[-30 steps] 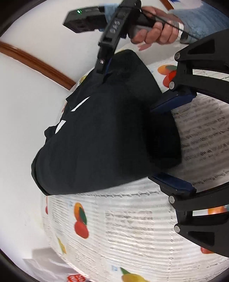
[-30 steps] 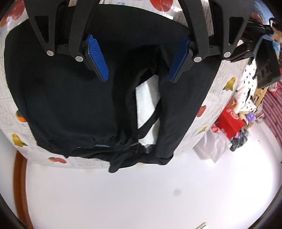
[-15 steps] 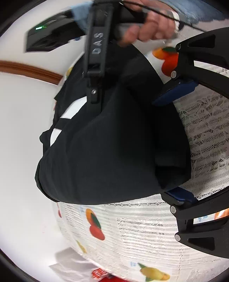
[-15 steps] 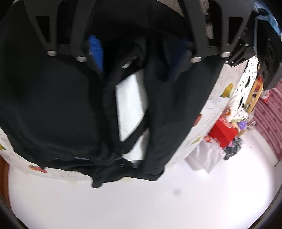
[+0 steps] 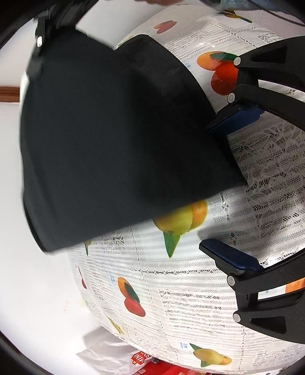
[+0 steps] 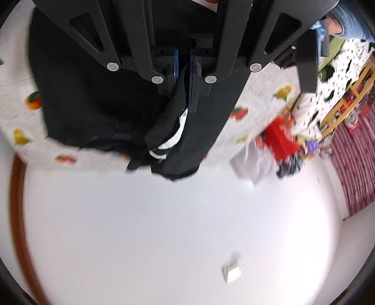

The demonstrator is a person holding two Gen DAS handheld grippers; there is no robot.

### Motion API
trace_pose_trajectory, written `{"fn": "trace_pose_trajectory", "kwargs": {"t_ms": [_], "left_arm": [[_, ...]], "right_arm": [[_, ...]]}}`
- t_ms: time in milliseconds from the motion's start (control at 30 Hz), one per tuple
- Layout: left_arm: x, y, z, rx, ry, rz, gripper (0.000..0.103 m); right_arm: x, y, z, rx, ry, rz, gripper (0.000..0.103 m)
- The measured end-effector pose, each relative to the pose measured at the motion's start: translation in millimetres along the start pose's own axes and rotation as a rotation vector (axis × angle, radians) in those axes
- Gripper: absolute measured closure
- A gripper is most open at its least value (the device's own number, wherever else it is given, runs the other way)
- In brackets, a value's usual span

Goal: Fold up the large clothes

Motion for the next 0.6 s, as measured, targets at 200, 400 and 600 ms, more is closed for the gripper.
{"fn": "trace_pose_trajectory", "kwargs": {"t_ms": [200,400,600], "left_arm": [[1.3,1.7,0.5,0.003,0.0,0.001,0.016],[3.6,-0.8,1.9,0.012,0.004,0.002,0.014],[-1.9,-14.2,4.9,0.008,-0.023,-0.099,0.018]], "right_arm": [[-52.5,-46.0,-8.1,0.06,-0.123,-0.101,0.097],[-34.6,-115.6,-68.4,0.198,0.051,-0.295,0.096],[-19.4,-127.3,-82.7,0.228,0.106,-0.302,0.06]]}}
Point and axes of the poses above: each gripper's, at about its wrist camera, not at the fingertips, and x roughly the way its jaws point, y to its left, z to its top, the point moved 8 cm from there along x, roughly the way its jaws point, and after that the axes turned 7 degrees about x, right-handed, at the moved point
